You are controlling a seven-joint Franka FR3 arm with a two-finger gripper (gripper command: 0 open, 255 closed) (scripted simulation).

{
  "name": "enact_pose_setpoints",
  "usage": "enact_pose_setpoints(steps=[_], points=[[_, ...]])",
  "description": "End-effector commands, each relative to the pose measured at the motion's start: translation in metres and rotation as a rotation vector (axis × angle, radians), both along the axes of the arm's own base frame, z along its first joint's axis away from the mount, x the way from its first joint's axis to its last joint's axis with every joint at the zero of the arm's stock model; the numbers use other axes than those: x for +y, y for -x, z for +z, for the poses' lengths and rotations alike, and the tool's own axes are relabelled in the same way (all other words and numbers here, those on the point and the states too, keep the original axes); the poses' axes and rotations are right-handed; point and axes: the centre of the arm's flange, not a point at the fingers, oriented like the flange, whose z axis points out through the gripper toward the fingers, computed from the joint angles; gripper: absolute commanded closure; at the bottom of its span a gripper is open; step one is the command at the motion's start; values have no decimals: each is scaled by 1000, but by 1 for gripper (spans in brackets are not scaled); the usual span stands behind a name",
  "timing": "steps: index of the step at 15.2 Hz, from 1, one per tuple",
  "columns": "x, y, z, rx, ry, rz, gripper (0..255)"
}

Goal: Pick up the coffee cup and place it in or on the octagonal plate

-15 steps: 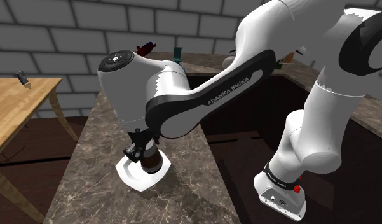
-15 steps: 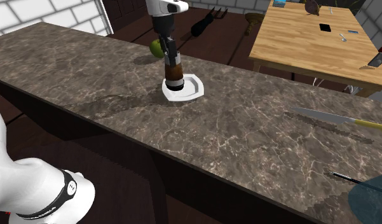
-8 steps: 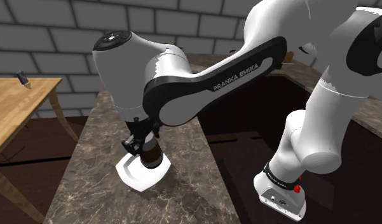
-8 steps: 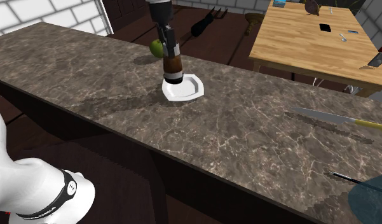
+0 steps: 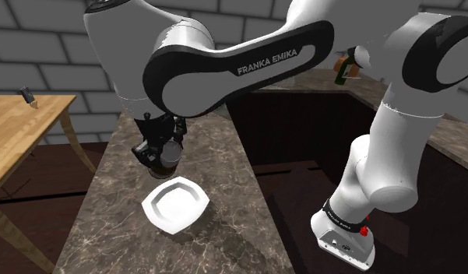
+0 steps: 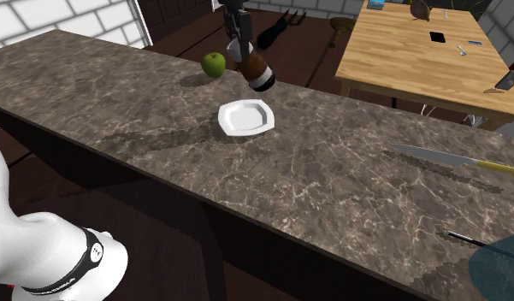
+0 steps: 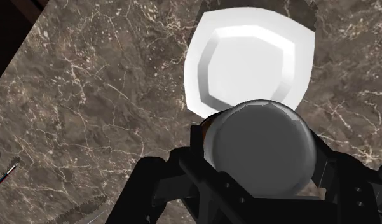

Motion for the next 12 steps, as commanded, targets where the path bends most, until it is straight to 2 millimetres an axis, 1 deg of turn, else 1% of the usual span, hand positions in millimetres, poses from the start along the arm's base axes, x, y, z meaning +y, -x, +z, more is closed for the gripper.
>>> enact_pose_setpoints(steps=[1,12], points=[[0,-2,-3,0,0,1,255],[0,-2,-62,0,0,1,255]])
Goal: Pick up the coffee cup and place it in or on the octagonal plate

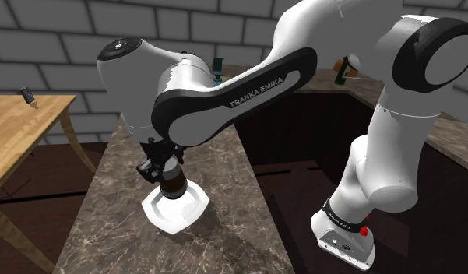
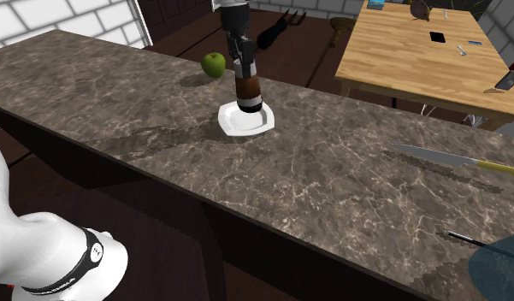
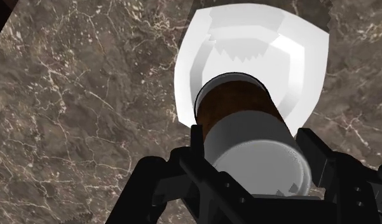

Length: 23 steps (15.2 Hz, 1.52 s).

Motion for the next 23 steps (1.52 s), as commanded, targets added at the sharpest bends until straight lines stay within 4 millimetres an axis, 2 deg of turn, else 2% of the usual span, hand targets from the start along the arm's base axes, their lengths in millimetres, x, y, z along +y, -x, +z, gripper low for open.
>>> enact_pose_setpoints(steps=[1,7,15,16,21,23], points=[[0,0,-10,-1,-1,0,255],[0,0,-44,-1,-1,0,255],[0,0,-44,-1,-1,0,255],[0,0,-44,-1,-1,0,0],[0,0,-44,-1,-1,0,0],[6,1,-18,-1,-1,0,0]])
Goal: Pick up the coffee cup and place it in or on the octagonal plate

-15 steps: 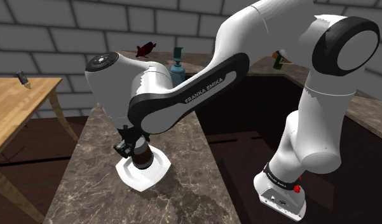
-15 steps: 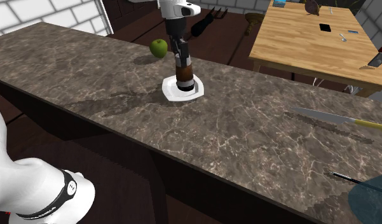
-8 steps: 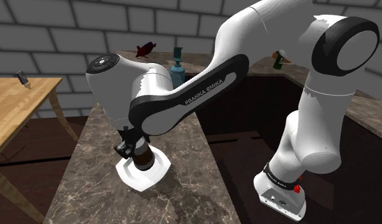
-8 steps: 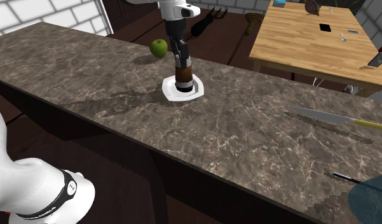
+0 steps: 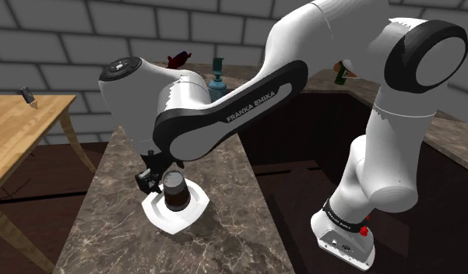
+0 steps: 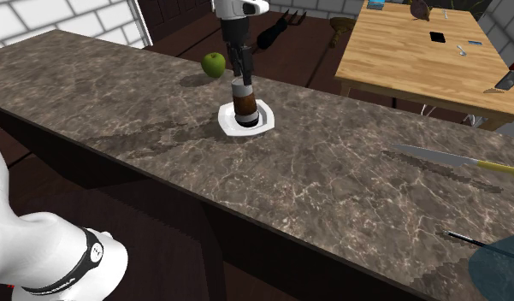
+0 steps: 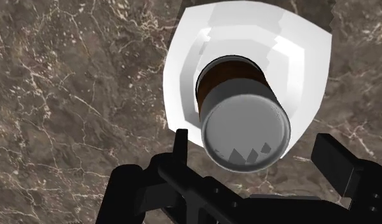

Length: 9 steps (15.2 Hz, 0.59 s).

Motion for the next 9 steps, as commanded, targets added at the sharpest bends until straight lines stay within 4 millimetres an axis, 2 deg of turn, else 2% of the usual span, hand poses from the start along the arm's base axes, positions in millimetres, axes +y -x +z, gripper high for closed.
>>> enact_pose_setpoints(steps=[1,2,9], points=[[2,1,23,1,0,0,0],[4,1,33,1,0,0,0],[4,1,33,1,0,0,0]])
